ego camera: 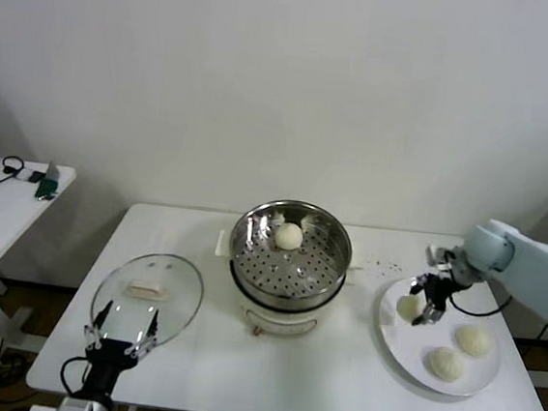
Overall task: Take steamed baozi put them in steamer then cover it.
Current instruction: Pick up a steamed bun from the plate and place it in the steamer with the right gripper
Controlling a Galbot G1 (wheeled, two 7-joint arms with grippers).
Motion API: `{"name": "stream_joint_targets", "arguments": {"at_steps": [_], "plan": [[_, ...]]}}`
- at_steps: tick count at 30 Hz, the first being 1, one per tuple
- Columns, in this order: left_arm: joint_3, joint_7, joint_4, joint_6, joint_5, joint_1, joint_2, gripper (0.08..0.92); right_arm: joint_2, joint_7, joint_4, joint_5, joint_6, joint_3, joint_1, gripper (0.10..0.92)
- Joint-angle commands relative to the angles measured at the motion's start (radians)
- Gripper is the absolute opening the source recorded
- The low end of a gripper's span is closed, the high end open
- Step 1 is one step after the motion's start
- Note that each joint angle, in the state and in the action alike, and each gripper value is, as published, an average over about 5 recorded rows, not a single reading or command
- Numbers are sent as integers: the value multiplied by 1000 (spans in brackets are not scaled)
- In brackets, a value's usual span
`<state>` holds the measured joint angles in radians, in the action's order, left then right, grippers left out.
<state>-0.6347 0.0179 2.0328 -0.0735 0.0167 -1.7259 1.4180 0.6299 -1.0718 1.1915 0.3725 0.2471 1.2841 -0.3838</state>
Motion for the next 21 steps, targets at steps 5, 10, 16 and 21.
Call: {"name": "stream_joint_targets", "arguments": {"at_steps": [5,10,16,21], "plan": [[16,0,12,-3,4,-4,6,823,210,5,10,494,10,510,-673,704],[24,0,17,-11,4,-16,4,823,354,32,24,600,39,504,-701,704],[34,2,28,-21,3,-42,1,823,521,88,5,627,92,394,-569,704],[37,2,40,-22,5,-49,0,823,666,123,-55,627,116,341,-471,710]]}}
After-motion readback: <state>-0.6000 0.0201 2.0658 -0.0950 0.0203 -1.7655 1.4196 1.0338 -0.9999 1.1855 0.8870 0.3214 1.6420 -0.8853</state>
